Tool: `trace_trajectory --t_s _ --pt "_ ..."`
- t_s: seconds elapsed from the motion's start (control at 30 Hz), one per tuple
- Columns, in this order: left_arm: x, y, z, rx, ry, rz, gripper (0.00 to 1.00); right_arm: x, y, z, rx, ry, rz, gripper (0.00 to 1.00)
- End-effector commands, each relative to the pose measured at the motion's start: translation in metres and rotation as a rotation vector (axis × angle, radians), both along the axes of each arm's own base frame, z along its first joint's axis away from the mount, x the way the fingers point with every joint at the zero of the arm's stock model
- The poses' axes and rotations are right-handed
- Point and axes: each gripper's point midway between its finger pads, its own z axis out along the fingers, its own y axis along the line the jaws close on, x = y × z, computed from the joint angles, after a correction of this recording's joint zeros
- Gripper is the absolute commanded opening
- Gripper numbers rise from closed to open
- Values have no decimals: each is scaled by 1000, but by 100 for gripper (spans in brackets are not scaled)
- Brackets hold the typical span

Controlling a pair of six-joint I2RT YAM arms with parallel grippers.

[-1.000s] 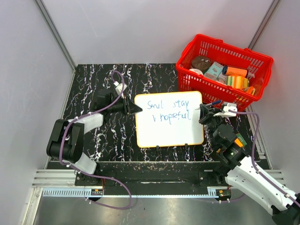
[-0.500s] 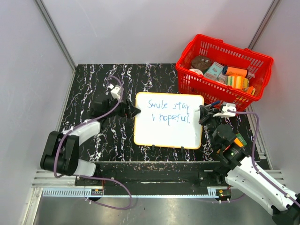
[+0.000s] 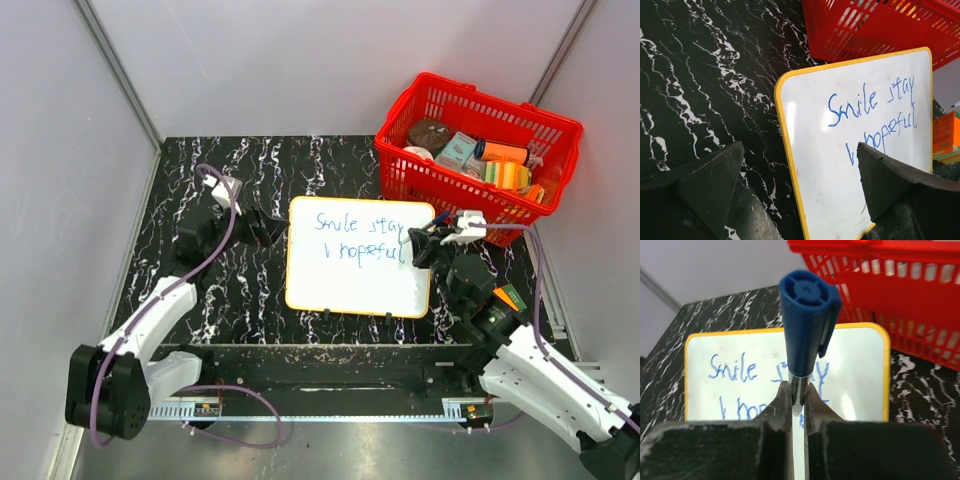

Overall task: Write a sentence on the whiteboard
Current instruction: Put down the whiteboard on the whiteboard stand, then put down the whiteboard marker at the center of the board.

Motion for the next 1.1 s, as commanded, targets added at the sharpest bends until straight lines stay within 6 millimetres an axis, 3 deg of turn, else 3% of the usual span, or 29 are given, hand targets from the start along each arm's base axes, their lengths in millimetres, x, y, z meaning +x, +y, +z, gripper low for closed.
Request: trace_trajectory --t_s 0.0,0.03,0.07,0.13,0.17,0.23,0.27,0.3,0.33,0.37,0.4,0.43,0.47,0.5,0.57,0.6,0.63,0.67,0.7,0.73,0.77,0.8,0.87,0.9,0.97,1.0,1.07 --pt "-1 18 42 -17 -30 121 99 -1 41 15 59 23 184 0" --pt "-2 21 48 -18 -29 136 99 -1 48 15 67 33 209 0" --pt "-4 25 68 -28 -66 158 99 -3 60 20 84 36 268 0" --pt "-10 30 77 -28 -57 186 99 3 81 12 101 79 333 0" --pt "-12 36 97 -37 -95 216 99 0 97 17 119 86 406 0" --pt "-17 43 106 -50 -74 261 99 7 124 6 150 142 483 0" --pt "-18 51 124 -69 -100 306 99 3 142 13 177 153 567 0" --pt "-20 53 126 -73 -89 319 99 9 160 -4 185 217 604 0" --pt "-23 55 132 -85 -86 330 99 9 173 -7 190 241 640 0" --pt "-25 56 148 -94 -105 333 99 9 190 4 199 235 696 0" --pt "-28 56 146 -81 -76 332 99 12 208 -14 173 282 720 0" --pt "-29 56 149 -79 -66 332 99 5 225 -16 162 294 763 0" --pt "-32 57 163 -82 -82 330 99 4 242 -2 174 280 810 0" --pt "-34 57 162 -75 -56 330 99 5 258 -20 175 337 841 0" --pt "-39 59 176 -80 -71 337 99 -3 286 -12 201 343 929 0" --pt "-41 61 179 -80 -75 340 99 -3 299 -28 196 384 948 0" --pt "-44 63 185 -79 -93 349 99 -3 311 -19 200 373 974 0" --pt "-49 65 191 -84 -115 350 99 -9 322 -24 195 395 1000 0" --pt "-51 66 195 -85 -127 354 99 -9 330 -48 183 469 1003 0" --pt "-53 67 199 -87 -140 355 99 -7 340 -43 191 471 1026 0" --pt "-57 68 203 -88 -153 353 99 -13 347 -50 186 501 1049 0" --pt "-59 68 204 -88 -157 348 99 -11 352 -70 175 552 1033 0" --pt "-63 67 206 -87 -156 337 99 -10 359 -77 164 573 1027 3" --pt "-64 66 206 -84 -152 332 99 -9 358 -93 141 619 1006 8" --pt "-66 66 208 -83 -149 329 99 -4 359 -95 132 624 981 19" --pt "-68 66 209 -84 -150 326 99 -2 358 -97 125 626 970 31" --pt "-70 66 211 -89 -154 323 99 1 356 -94 116 609 954 41"
